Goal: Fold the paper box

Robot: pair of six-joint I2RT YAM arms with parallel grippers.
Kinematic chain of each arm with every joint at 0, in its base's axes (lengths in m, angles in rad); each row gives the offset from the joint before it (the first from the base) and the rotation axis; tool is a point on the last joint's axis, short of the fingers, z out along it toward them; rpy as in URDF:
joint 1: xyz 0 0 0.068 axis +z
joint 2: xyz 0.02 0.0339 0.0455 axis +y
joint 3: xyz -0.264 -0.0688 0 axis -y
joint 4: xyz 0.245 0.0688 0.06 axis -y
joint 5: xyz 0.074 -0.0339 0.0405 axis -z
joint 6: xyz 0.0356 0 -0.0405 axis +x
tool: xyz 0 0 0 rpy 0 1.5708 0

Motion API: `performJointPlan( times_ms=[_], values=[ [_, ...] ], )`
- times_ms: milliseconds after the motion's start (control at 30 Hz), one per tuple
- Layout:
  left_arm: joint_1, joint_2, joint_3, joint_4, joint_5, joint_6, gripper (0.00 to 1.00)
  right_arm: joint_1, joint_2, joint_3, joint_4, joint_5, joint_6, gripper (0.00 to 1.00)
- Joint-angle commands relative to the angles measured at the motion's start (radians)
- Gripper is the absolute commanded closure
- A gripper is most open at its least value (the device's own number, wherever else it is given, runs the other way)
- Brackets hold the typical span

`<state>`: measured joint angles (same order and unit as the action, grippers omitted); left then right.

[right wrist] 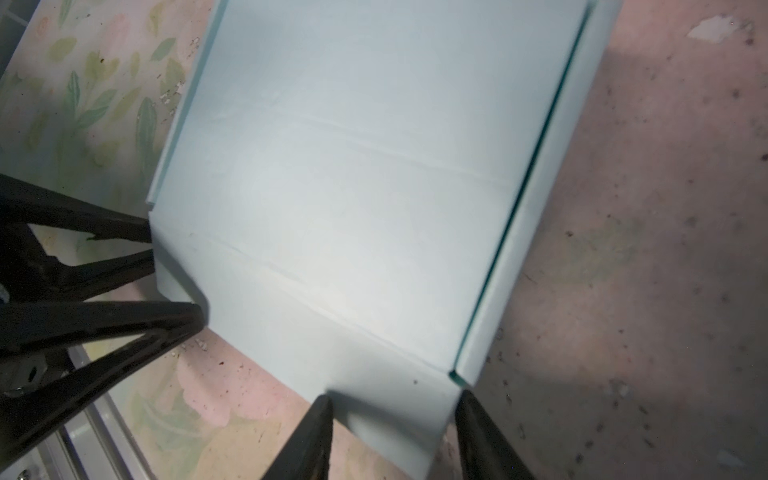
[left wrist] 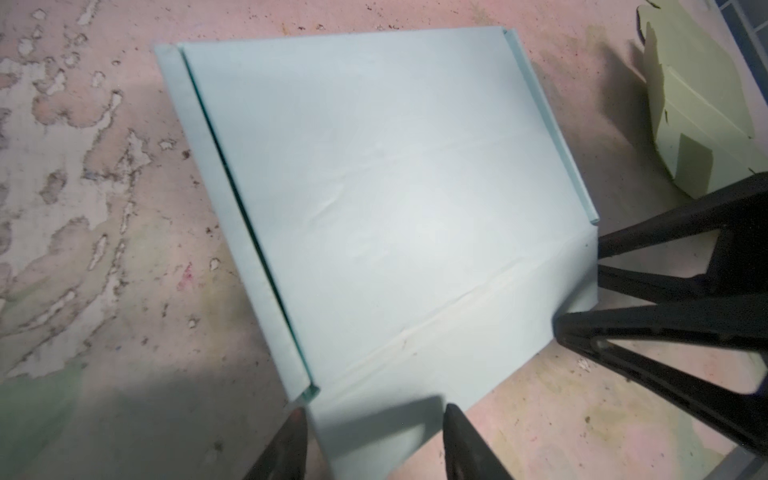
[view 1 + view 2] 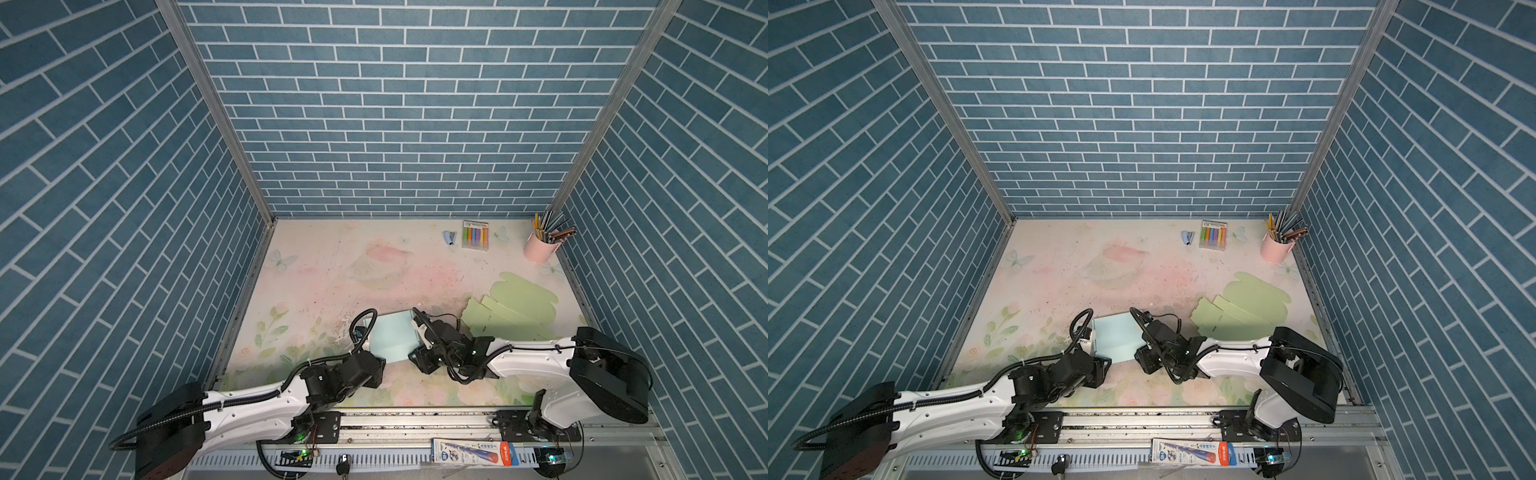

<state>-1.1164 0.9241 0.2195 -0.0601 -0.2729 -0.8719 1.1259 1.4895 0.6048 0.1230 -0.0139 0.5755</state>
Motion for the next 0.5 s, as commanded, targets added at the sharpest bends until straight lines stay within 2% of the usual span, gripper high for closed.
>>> performJointPlan(
  times_ms=[0,233,467],
  values=[
    [0.004,0.012,-0.012,0.030,-0.029,0.014,0.48,0.008,0.015,0.027,0.007,0.014,-0.019,0.52],
    [0.006,0.004,-0.020,0.028,-0.035,0.013,0.49,0.007,0.012,0.029,0.000,0.018,-0.016,0.52],
    [0.015,-0.024,-0.026,0.016,-0.039,0.018,0.50,0.004,-0.061,0.018,-0.064,0.055,-0.012,0.41]
  ],
)
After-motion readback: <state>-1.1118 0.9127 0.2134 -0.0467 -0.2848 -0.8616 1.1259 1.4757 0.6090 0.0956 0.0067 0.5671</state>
